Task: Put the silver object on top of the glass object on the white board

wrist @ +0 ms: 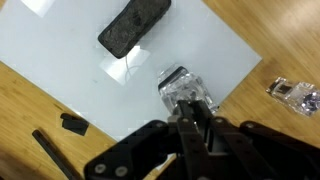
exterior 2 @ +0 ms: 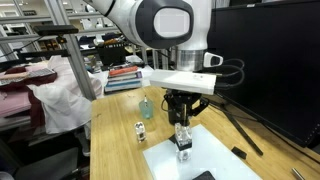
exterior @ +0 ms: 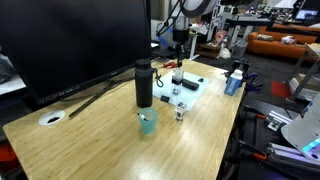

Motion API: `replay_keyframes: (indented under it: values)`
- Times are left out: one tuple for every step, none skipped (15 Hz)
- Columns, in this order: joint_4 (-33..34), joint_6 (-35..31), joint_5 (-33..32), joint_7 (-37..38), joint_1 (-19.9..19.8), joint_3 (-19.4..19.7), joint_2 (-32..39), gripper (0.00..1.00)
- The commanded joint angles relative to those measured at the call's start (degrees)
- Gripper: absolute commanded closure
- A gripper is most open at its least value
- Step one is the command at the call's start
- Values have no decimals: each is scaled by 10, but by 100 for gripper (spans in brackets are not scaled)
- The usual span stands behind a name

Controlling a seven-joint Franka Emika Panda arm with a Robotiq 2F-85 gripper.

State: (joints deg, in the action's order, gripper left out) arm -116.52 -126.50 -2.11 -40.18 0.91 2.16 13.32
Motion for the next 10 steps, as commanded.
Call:
replay_keyframes:
  values:
    - [17,15,-11,14,-20,-11,8,97]
    - [18,17,-8,13,-22,-12,8,97]
    - [19,18,-5,10,-25,-14,9,97]
    - [18,18,-4,10,-25,-14,9,97]
    - [18,19,-3,10,-26,-15,9,97]
    - [17,19,-2,9,-26,-16,10,97]
    - [17,20,-1,8,-26,-17,10,97]
    - [15,21,-1,8,-25,-18,10,97]
    - [15,23,-1,7,-25,-20,11,97]
    - [13,23,-2,8,-25,-21,11,97]
